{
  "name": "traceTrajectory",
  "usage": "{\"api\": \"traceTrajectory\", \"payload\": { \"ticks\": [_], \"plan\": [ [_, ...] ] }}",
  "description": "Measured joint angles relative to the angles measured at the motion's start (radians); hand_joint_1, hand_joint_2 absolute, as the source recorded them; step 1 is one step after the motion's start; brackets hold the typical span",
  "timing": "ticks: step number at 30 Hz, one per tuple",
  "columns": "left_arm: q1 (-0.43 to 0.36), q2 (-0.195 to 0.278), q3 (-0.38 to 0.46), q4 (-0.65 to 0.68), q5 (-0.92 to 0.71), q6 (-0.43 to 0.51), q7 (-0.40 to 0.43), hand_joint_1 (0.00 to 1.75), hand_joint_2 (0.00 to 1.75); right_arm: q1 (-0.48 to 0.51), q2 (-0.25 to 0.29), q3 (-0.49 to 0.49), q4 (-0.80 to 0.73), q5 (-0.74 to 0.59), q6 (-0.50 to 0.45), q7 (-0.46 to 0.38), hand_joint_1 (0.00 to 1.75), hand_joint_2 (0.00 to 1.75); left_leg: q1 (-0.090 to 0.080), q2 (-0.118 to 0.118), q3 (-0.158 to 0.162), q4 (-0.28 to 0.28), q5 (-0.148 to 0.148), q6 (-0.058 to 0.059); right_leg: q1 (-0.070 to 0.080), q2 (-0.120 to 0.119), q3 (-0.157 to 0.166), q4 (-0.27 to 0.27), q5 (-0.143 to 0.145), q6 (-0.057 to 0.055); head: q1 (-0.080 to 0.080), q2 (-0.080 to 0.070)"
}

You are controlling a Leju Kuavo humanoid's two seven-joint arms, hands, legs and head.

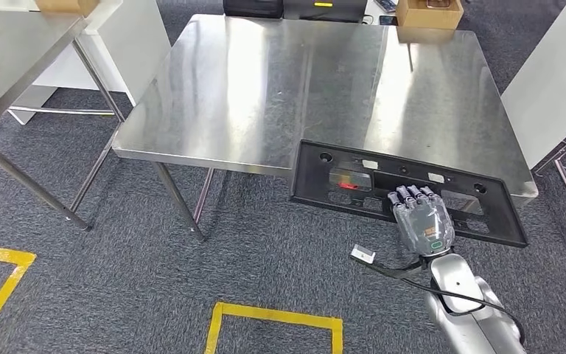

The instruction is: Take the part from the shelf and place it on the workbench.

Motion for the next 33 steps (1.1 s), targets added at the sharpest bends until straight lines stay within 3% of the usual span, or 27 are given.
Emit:
{"api": "traceTrajectory", "payload": {
  "ticks": [3,4,5,8,10,11,14,15,16,17,18,19,20,21,24,25,27,29,30,31,33],
  "plan": [
    [0.003,0.005,0.000,0.000,0.000,0.000,0.000,0.00,1.75,-0.001,0.003,0.002,0.004,0.000,0.000,0.005,1.75,1.75,-0.017,-0.008,0.023,-0.178,0.163,0.033,0.008,0.004,0.042,-0.002,-0.041,0.006,0.000,0.000],
    [0.005,0.007,0.000,0.000,0.000,0.000,0.000,0.00,1.75,-0.002,0.004,0.005,0.006,0.000,0.001,0.009,1.75,1.75,-0.024,-0.013,0.030,-0.212,0.199,0.041,0.011,0.007,0.051,-0.007,-0.053,0.010,0.000,0.000],
    [0.006,0.009,0.000,0.000,0.000,0.000,0.000,0.00,1.75,-0.004,0.006,0.007,0.007,0.000,0.001,0.013,1.75,1.75,-0.028,-0.019,0.034,-0.229,0.211,0.045,0.014,0.010,0.065,-0.007,-0.060,0.015,0.000,0.000],
    [0.007,0.009,0.000,0.000,0.000,0.000,0.000,0.00,1.75,-0.007,0.008,0.011,0.007,0.001,0.001,0.019,1.75,1.75,-0.027,-0.022,0.044,-0.241,0.209,0.047,0.017,0.012,0.087,-0.002,-0.061,0.021,-0.002,0.000],
    [0.006,0.008,0.000,0.000,0.000,0.000,0.000,0.00,1.75,-0.010,0.007,0.013,0.007,0.001,0.001,0.023,1.75,1.75,-0.026,-0.022,0.054,-0.243,0.209,0.048,0.018,0.013,0.089,0.000,-0.061,0.025,-0.001,0.000],
    [0.004,0.007,0.000,0.000,0.000,0.000,0.000,0.00,1.75,-0.015,0.006,0.015,0.008,0.000,0.001,0.031,1.75,1.75,-0.025,-0.021,0.071,-0.246,0.206,0.053,0.018,0.011,0.074,0.032,-0.060,0.031,-0.001,0.000],
    [-0.001,0.003,0.000,0.000,-0.003,0.000,0.001,0.00,1.75,-0.027,-0.001,0.029,0.019,0.000,0.003,0.071,1.75,1.75,-0.018,-0.021,0.142,-0.252,0.166,0.063,0.008,0.002,-0.093,0.238,-0.137,0.036,0.000,0.000],
    [0.000,0.002,0.000,0.000,-0.004,0.000,0.002,0.00,1.75,-0.027,-0.004,0.034,0.022,0.000,0.004,0.081,1.75,1.75,-0.017,-0.024,0.161,-0.252,0.149,0.061,0.004,0.002,-0.138,0.260,-0.168,0.037,0.000,0.000],
    [0.001,0.002,0.000,0.000,-0.004,0.000,0.002,0.00,1.75,-0.026,-0.006,0.037,0.024,0.000,0.007,0.086,1.75,1.75,-0.017,-0.026,0.178,-0.252,0.135,0.059,0.001,0.001,-0.148,0.229,-0.170,0.043,0.001,0.000],
    [0.001,0.001,0.000,0.000,-0.004,0.000,0.003,0.00,1.75,-0.026,-0.008,0.041,0.026,0.000,0.009,0.090,1.75,1.75,-0.016,-0.027,0.197,-0.252,0.120,0.056,-0.003,0.000,-0.148,0.174,-0.139,0.057,0.001,0.000],
    [0.002,0.002,0.000,0.000,-0.005,0.000,0.004,0.00,1.75,-0.026,-0.009,0.045,0.028,0.000,0.012,0.092,1.75,1.75,-0.016,-0.028,0.215,-0.252,0.105,0.052,-0.006,-0.004,-0.142,0.116,-0.075,0.075,0.001,0.000],
    [0.002,0.002,0.000,0.000,-0.004,0.000,0.005,0.00,1.75,-0.026,-0.011,0.049,0.031,0.000,0.014,0.093,1.75,1.75,-0.017,-0.030,0.231,-0.252,0.091,0.047,-0.007,-0.010,-0.135,0.066,-0.009,0.085,0.001,0.000],
    [0.001,0.003,0.000,0.000,-0.004,0.000,0.006,0.00,1.75,-0.027,-0.011,0.053,0.033,0.000,0.015,0.093,1.75,1.75,-0.017,-0.030,0.242,-0.253,0.078,0.040,-0.005,-0.014,-0.125,0.033,0.045,0.086,0.001,0.000],
    [0.001,0.004,0.000,0.000,-0.004,0.000,0.007,0.00,1.75,-0.028,-0.011,0.058,0.035,0.000,0.016,0.093,1.75,1.75,-0.019,-0.030,0.250,-0.253,0.070,0.034,-0.004,-0.016,-0.118,0.021,0.077,0.077,0.000,0.000],
    [-0.003,0.006,0.000,0.000,-0.003,0.002,0.008,0.00,1.75,-0.039,-0.009,0.068,0.036,0.000,0.017,0.093,1.75,1.75,-0.016,-0.021,0.247,-0.220,0.066,0.020,-0.009,-0.011,-0.089,0.009,0.070,0.037,-0.002,0.000],
    [-0.004,0.006,0.000,0.000,-0.003,0.003,0.008,0.00,1.75,-0.043,-0.009,0.070,0.037,0.000,0.017,0.093,1.75,1.75,-0.014,-0.016,0.227,-0.181,0.061,0.015,-0.010,-0.010,-0.078,0.006,0.065,0.027,-0.003,0.000],
    [-0.005,0.006,0.000,0.000,-0.003,0.003,0.008,0.00,1.75,-0.049,-0.008,0.073,0.037,0.000,0.017,0.093,1.75,1.75,-0.010,-0.010,0.153,-0.064,0.024,0.004,-0.011,-0.010,-0.060,0.002,0.052,0.010,-0.004,0.000],
    [-0.003,0.006,0.000,0.000,-0.003,0.005,0.008,0.00,1.75,-0.051,-0.007,0.077,0.037,0.000,0.018,0.093,1.75,1.75,-0.005,-0.007,0.068,0.035,-0.016,-0.005,-0.010,-0.010,-0.048,0.002,0.039,0.003,-0.005,0.000],
    [-0.002,0.006,0.000,0.000,-0.003,0.005,0.008,0.00,1.75,-0.051,-0.007,0.080,0.038,0.000,0.018,0.093,1.75,1.75,-0.003,-0.006,0.042,0.046,-0.011,-0.007,-0.010,-0.009,-0.041,0.002,0.032,0.004,-0.006,0.000],
    [-0.002,0.006,0.000,0.000,-0.003,0.006,0.008,0.00,1.75,-0.051,-0.007,0.083,0.038,0.000,0.018,0.093,1.75,1.75,-0.001,-0.004,0.034,0.021,0.017,-0.007,-0.010,-0.008,-0.031,0.002,0.024,0.006,-0.006,0.000],
    [-0.002,0.008,0.000,0.000,-0.002,0.006,0.008,0.00,1.75,-0.051,-0.006,0.088,0.038,0.000,0.018,0.093,1.75,1.75,0.002,-0.002,0.063,-0.102,0.120,-0.004,-0.010,-0.008,-0.010,0.001,0.009,0.013,-0.006,0.000]
  ]
}}
